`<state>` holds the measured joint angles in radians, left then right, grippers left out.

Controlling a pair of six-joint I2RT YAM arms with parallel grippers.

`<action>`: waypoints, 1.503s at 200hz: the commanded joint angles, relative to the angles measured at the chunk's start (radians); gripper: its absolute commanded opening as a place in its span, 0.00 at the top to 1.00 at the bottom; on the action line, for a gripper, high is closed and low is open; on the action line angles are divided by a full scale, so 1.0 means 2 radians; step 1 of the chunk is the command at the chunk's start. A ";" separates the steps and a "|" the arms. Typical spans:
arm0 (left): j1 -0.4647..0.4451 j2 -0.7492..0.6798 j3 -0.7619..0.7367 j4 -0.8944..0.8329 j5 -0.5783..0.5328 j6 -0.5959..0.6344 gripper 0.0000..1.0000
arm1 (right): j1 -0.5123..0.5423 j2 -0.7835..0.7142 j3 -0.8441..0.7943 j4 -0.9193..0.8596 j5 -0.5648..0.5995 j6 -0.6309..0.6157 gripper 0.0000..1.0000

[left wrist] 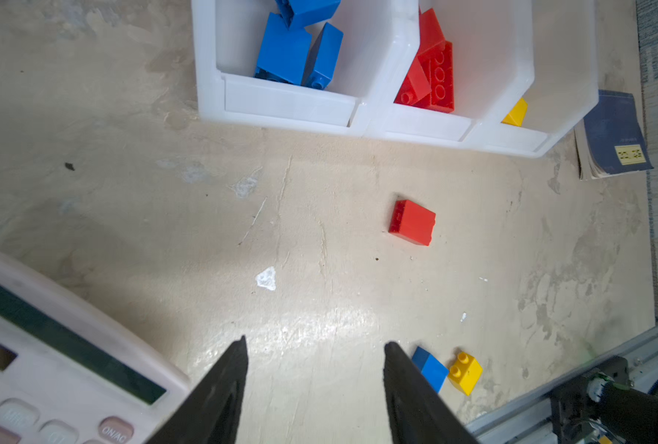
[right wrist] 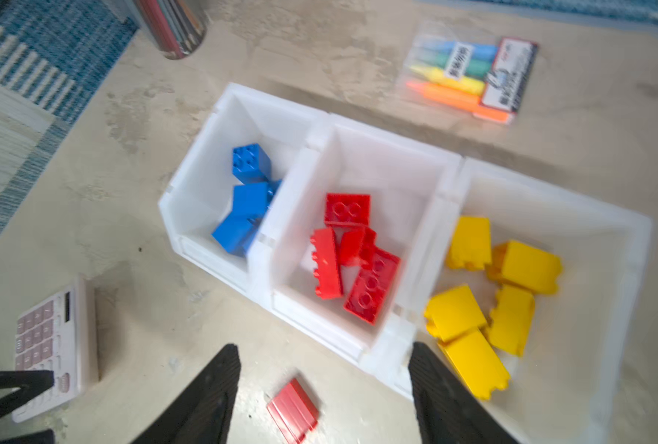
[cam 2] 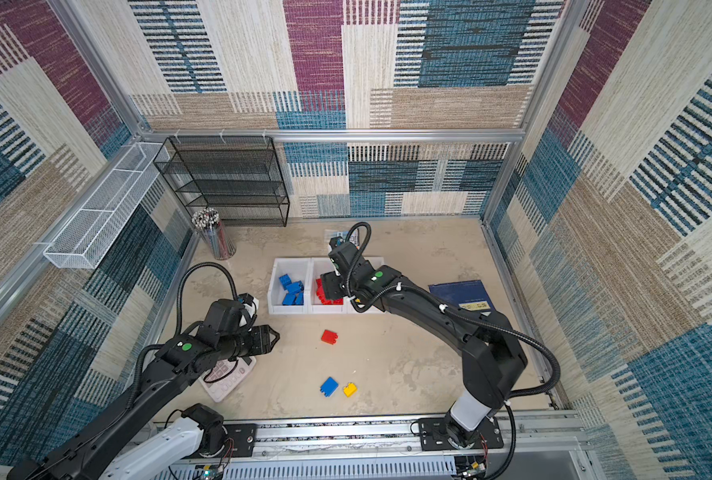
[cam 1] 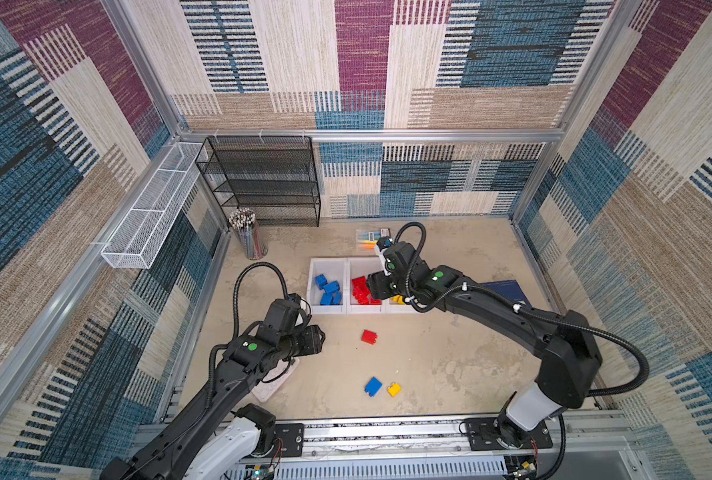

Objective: Sort the legos into containers by color

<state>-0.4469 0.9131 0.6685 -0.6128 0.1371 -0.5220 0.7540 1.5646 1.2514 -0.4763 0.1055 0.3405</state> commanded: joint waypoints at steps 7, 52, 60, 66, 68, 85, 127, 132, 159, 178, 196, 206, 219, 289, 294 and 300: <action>-0.009 0.040 0.015 0.038 0.023 0.022 0.40 | -0.014 -0.071 -0.081 0.018 0.025 0.058 0.27; -0.051 0.114 0.041 0.069 0.021 0.040 0.40 | -0.034 -0.183 -0.167 -0.006 0.053 0.101 0.25; -0.061 0.131 0.048 0.070 0.020 0.045 0.40 | -0.036 -0.198 -0.175 -0.013 0.058 0.105 0.25; -0.070 0.145 0.054 0.070 0.018 0.049 0.40 | -0.036 -0.207 -0.181 -0.018 0.061 0.108 0.24; -0.073 0.149 0.055 0.070 0.016 0.050 0.40 | -0.036 -0.211 -0.182 -0.020 0.061 0.109 0.24; -0.093 0.187 0.071 0.071 0.013 0.061 0.40 | -0.036 -0.232 -0.197 -0.030 0.066 0.120 0.24; -0.122 0.274 0.110 0.070 0.007 0.078 0.40 | -0.037 -0.261 -0.217 -0.040 0.062 0.134 0.23; -0.124 0.282 0.115 0.070 0.007 0.080 0.40 | -0.037 -0.262 -0.218 -0.040 0.062 0.135 0.23; -0.133 0.323 0.140 0.068 0.005 0.095 0.39 | -0.037 -0.267 -0.222 -0.041 0.062 0.135 0.23; -0.138 0.351 0.160 0.068 0.007 0.104 0.38 | -0.037 -0.266 -0.224 -0.039 0.061 0.136 0.23; -0.141 0.377 0.178 0.066 0.008 0.112 0.38 | -0.037 -0.263 -0.223 -0.037 0.058 0.135 0.22; -0.144 0.390 0.189 0.064 0.009 0.117 0.37 | -0.037 -0.262 -0.223 -0.037 0.058 0.134 0.22; -0.147 0.404 0.202 0.058 0.005 0.124 0.38 | -0.037 -0.261 -0.224 -0.037 0.057 0.135 0.22; -0.165 0.451 0.236 0.030 -0.025 0.147 0.38 | -0.037 -0.271 -0.234 -0.039 0.057 0.138 0.22; -0.166 0.453 0.237 0.028 -0.027 0.148 0.38 | -0.037 -0.273 -0.234 -0.039 0.058 0.138 0.22; -0.167 0.455 0.238 0.028 -0.029 0.149 0.38 | -0.037 -0.274 -0.236 -0.039 0.058 0.138 0.22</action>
<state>-0.7738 1.8084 1.1309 -0.5236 0.1143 -0.2775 0.6804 1.0275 0.7872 -0.5655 0.2176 0.6018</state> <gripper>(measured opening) 0.624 0.779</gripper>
